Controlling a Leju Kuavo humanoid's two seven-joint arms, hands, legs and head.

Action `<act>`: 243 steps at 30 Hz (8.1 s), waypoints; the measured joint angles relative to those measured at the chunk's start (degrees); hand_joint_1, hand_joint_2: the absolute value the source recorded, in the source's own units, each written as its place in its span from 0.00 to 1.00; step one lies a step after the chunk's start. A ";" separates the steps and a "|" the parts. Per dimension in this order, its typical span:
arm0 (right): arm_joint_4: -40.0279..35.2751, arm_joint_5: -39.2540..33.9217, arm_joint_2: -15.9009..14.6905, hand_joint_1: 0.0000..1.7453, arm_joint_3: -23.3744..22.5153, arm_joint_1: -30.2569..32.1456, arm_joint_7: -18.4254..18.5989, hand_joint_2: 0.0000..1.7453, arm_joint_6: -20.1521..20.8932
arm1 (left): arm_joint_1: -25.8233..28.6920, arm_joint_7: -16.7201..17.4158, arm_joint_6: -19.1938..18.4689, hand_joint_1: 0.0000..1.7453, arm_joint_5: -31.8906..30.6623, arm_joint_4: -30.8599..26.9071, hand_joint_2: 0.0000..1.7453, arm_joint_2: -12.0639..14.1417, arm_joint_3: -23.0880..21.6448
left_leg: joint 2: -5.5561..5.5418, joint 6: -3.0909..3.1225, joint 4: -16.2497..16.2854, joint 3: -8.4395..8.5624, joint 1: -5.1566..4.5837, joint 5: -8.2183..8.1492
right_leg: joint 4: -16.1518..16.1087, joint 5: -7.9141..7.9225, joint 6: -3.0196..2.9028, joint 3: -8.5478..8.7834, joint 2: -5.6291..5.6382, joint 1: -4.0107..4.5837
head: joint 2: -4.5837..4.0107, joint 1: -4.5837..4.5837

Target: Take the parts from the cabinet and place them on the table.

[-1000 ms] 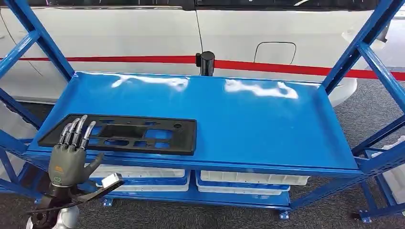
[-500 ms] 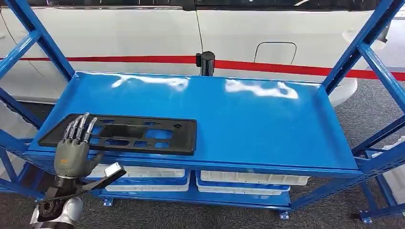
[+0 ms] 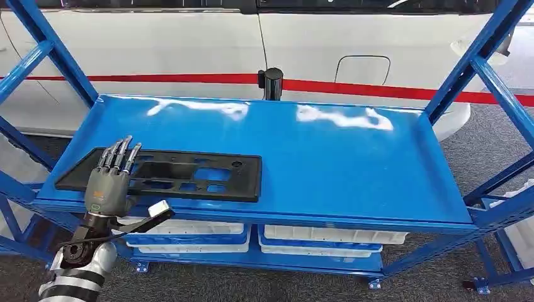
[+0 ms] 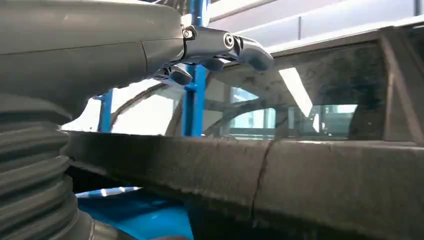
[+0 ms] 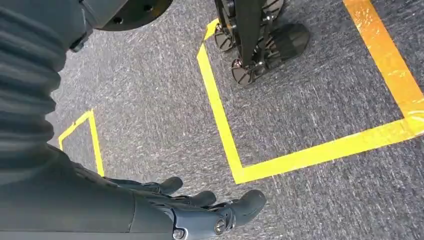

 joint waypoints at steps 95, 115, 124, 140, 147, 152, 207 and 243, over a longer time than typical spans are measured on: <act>0.02 2.30 0.09 0.00 0.02 -0.21 -2.16 1.00 2.08 | -3.26 -9.29 -0.15 1.00 4.20 -10.32 1.00 -4.42 -8.09 | 0.27 1.24 -1.16 0.27 0.40 0.90 | 1.43 -0.69 1.00 -1.28 -0.10 -0.26 | 0.00 0.21; 0.11 1.97 0.20 0.00 -0.09 -0.36 -0.85 1.00 2.12 | -3.40 -9.18 -0.15 1.00 4.63 -10.12 1.00 -4.63 -8.96 | 0.79 -2.94 17.60 -7.97 1.97 -8.88 | -0.52 2.38 0.36 -2.54 -0.63 -2.11 | 0.00 -0.09; 0.28 2.19 0.79 0.00 -0.09 -0.22 2.82 1.00 1.53 | -3.72 -8.79 -0.15 1.00 4.50 -10.14 1.00 -4.63 -9.22 | 0.73 -2.14 0.08 -0.06 1.96 0.20 | -0.48 3.96 2.79 -3.31 -0.47 -2.00 | 0.00 -0.07; 0.42 2.34 1.33 0.00 -0.11 -0.31 4.72 1.00 1.05 | -4.07 -8.35 -0.15 1.00 4.79 -10.14 1.00 -4.59 -9.92 | 1.06 -1.86 -0.49 -4.82 1.01 5.18 | -2.33 0.34 0.58 1.91 -0.89 -2.02 | 0.00 0.31; 0.44 2.34 1.57 0.00 -0.11 -0.25 5.01 1.00 0.96 | -3.86 -8.28 -0.15 1.00 5.20 -9.86 1.00 -4.52 -10.18 | 1.08 -4.60 14.56 -8.26 3.18 -4.21 | -1.91 2.41 0.42 -1.00 -1.21 -2.31 | 0.00 0.15; 0.44 2.43 1.42 0.00 -0.11 -0.29 4.98 1.00 0.96 | -4.03 -8.22 -0.15 1.00 5.40 -9.77 1.00 -4.52 -10.47 | 0.32 -4.99 1.55 -0.44 3.59 0.03 | 0.11 3.11 2.02 -3.09 -0.96 -2.37 | 0.00 0.05; 0.52 2.43 1.05 0.00 -0.76 -0.52 3.96 1.00 0.68 | -6.11 -8.52 -0.15 1.00 6.71 -8.22 1.00 -4.52 -11.06 | 1.06 -4.49 17.52 -12.82 2.71 -4.72 | -1.48 0.72 0.25 0.08 -1.18 -1.98 | 0.00 -0.07; 0.55 2.58 1.16 0.00 -1.62 -0.09 4.33 1.00 -0.04 | -6.41 -7.65 -0.15 1.00 7.19 -7.76 1.00 -4.61 -11.52 | 0.99 -1.46 2.03 -2.44 1.82 2.18 | -0.74 0.59 0.56 -0.26 -0.89 -0.91 | 0.02 0.09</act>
